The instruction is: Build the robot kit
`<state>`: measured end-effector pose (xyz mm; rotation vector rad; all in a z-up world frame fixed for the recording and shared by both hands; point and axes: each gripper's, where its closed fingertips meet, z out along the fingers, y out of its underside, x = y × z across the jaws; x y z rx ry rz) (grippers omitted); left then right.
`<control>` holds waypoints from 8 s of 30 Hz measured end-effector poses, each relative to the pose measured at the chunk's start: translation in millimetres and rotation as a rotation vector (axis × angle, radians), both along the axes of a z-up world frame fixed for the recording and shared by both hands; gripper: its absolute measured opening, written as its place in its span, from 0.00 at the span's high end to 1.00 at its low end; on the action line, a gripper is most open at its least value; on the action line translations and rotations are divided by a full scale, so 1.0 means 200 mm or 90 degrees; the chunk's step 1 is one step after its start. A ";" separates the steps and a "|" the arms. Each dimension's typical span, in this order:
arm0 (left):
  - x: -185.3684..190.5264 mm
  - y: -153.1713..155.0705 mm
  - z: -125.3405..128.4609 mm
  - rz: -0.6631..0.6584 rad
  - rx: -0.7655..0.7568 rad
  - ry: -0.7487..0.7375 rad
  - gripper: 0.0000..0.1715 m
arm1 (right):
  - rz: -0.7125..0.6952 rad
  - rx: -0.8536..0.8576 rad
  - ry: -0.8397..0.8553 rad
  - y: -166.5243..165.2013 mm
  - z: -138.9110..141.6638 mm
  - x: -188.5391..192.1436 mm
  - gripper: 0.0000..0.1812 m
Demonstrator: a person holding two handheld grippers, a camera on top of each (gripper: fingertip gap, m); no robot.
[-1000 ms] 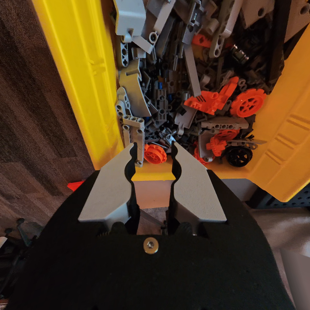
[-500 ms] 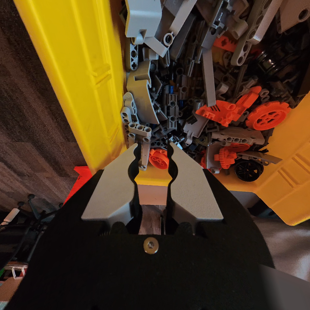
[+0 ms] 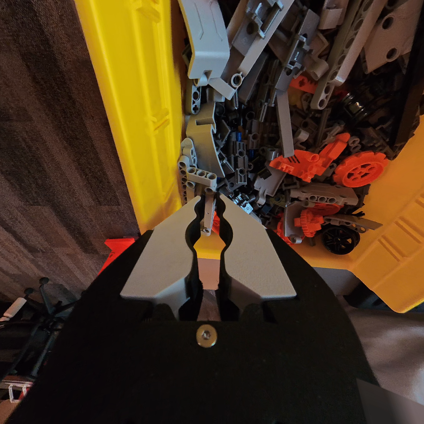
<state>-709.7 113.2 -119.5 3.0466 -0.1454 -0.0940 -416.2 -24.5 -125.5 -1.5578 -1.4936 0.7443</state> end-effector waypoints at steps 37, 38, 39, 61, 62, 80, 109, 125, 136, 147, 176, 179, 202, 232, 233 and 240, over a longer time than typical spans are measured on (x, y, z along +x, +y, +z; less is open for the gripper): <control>0.15 -0.01 0.09 -0.154 0.062 -0.078 0.82 | 0.013 0.013 -0.025 -0.02 -0.03 0.00 0.81; 0.13 -0.01 0.07 -0.162 0.055 -0.083 0.83 | 0.014 0.014 -0.026 -0.02 -0.04 0.00 0.81; 0.12 -0.01 0.06 -0.179 0.049 -0.081 0.84 | 0.014 0.014 -0.026 -0.02 -0.04 0.00 0.81; 0.03 -0.01 0.04 -0.292 0.045 0.011 0.89 | 0.019 0.007 -0.028 -0.02 -0.04 -0.01 0.81; 0.05 0.00 0.08 -0.292 0.074 0.013 0.89 | 0.020 0.007 -0.029 -0.02 -0.04 -0.01 0.81; 0.62 0.39 0.05 -0.347 0.198 -0.151 0.75 | 0.022 0.016 -0.033 -0.03 -0.04 0.00 0.81; 0.01 -0.11 -0.07 -0.060 -0.078 -0.023 0.94 | 0.029 0.019 -0.048 -0.04 -0.07 0.00 0.81; 0.05 -0.07 0.02 -0.084 -0.015 -0.024 0.87 | 0.034 0.021 -0.058 -0.04 -0.08 -0.01 0.82; 0.00 -0.07 -0.05 -0.017 -0.054 -0.011 0.87 | 0.038 0.015 -0.061 -0.05 -0.09 -0.01 0.81; -0.01 -0.07 -0.07 -0.019 -0.072 -0.002 1.00 | 0.042 0.024 -0.059 -0.06 -0.08 0.00 0.82; 0.44 0.27 0.03 -0.237 0.112 -0.092 0.71 | 0.046 0.030 -0.072 -0.06 -0.09 0.00 0.81; 0.31 0.17 0.05 -0.172 0.078 -0.047 0.70 | 0.047 0.036 -0.076 -0.06 -0.09 0.00 0.81; 0.07 -0.28 -0.09 0.033 -0.199 0.019 0.76 | 0.054 0.039 -0.087 -0.07 -0.11 0.00 0.81; 0.45 0.16 0.33 -0.203 0.228 -0.115 0.92 | 0.065 0.038 -0.101 -0.08 -0.14 0.00 0.81; 0.49 0.19 0.31 -0.225 0.223 -0.132 0.92 | 0.065 0.038 -0.102 -0.08 -0.14 0.00 0.81; 0.48 0.21 0.14 -0.225 0.142 -0.142 0.72 | 0.067 0.039 -0.102 -0.08 -0.13 0.00 0.81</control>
